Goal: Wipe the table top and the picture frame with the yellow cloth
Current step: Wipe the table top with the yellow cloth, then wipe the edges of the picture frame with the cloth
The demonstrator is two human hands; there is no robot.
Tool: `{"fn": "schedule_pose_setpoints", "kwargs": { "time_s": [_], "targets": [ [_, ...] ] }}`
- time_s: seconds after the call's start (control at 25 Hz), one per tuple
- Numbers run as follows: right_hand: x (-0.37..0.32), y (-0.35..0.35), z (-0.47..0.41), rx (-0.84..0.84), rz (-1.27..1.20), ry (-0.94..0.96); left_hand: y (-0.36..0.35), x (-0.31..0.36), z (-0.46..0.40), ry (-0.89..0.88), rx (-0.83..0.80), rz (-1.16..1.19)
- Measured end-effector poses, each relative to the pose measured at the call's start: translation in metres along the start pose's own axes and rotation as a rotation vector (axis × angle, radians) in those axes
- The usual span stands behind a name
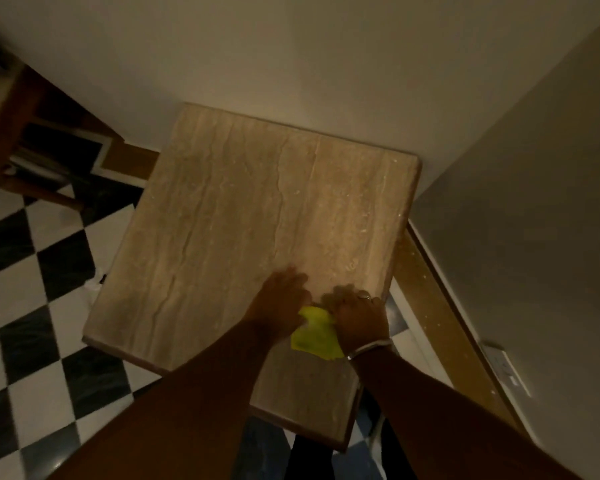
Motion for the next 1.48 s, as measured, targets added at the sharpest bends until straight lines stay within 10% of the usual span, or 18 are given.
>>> {"fn": "schedule_pose_setpoints", "kwargs": {
  "time_s": [0.28, 0.52, 0.84, 1.12, 1.48],
  "targets": [
    [0.118, 0.143, 0.083, 0.030, -0.341, -0.309, 0.161, 0.121, -0.003, -0.096, -0.102, 0.706],
    [0.271, 0.402, 0.264, 0.647, -0.416, -0.577, 0.418, 0.371, 0.013, -0.640, -0.014, 0.616],
    [0.346, 0.703, 0.600, 1.155, 0.066, -0.844, 0.663, 0.713, 0.220, -1.365, 0.150, 0.717],
    [0.342, 0.837, 0.823, 1.427, 0.335, -0.931, 0.760, 0.878, 0.394, -1.735, 0.377, 0.833],
    [0.353, 0.885, 0.896, 1.407, 0.728, -1.185, 0.797, 0.954, 0.453, -1.825, 0.617, 0.762]
  ]
}}
Point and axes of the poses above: each hand's wrist, its own z-axis away from the middle knuckle, its own y-axis out of the back of the hand, x = y × z, the point moved 6 cm from there along -z, towards the middle knuckle, and after that the axes turned 14 degrees about z, right-handed, at the moved point
